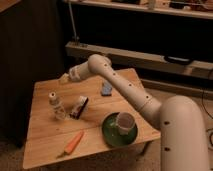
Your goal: Knock the bottle over
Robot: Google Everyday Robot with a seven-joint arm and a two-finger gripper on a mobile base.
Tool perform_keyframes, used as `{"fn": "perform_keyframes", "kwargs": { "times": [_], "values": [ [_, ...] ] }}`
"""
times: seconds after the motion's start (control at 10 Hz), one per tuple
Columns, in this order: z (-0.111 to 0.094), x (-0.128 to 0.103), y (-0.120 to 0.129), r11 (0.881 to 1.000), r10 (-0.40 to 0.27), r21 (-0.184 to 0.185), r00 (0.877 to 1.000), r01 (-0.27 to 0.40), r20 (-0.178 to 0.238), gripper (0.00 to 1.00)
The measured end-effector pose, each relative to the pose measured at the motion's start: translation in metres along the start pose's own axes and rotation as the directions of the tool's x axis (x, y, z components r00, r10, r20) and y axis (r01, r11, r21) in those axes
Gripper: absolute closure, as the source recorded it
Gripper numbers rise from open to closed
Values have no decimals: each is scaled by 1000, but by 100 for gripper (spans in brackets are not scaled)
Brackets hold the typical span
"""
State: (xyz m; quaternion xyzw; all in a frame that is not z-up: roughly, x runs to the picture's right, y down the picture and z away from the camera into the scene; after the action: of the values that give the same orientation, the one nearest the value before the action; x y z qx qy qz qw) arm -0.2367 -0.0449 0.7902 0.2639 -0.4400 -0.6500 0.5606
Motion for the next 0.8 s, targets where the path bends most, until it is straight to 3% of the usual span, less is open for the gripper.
{"fn": "perform_keyframes", "kwargs": {
  "times": [0.4,0.8],
  "values": [
    [29,7,-14,1000,-20,-3,997,21,73,100],
    [67,6,-27,999,-49,5,982,49,184,100]
  ]
}}
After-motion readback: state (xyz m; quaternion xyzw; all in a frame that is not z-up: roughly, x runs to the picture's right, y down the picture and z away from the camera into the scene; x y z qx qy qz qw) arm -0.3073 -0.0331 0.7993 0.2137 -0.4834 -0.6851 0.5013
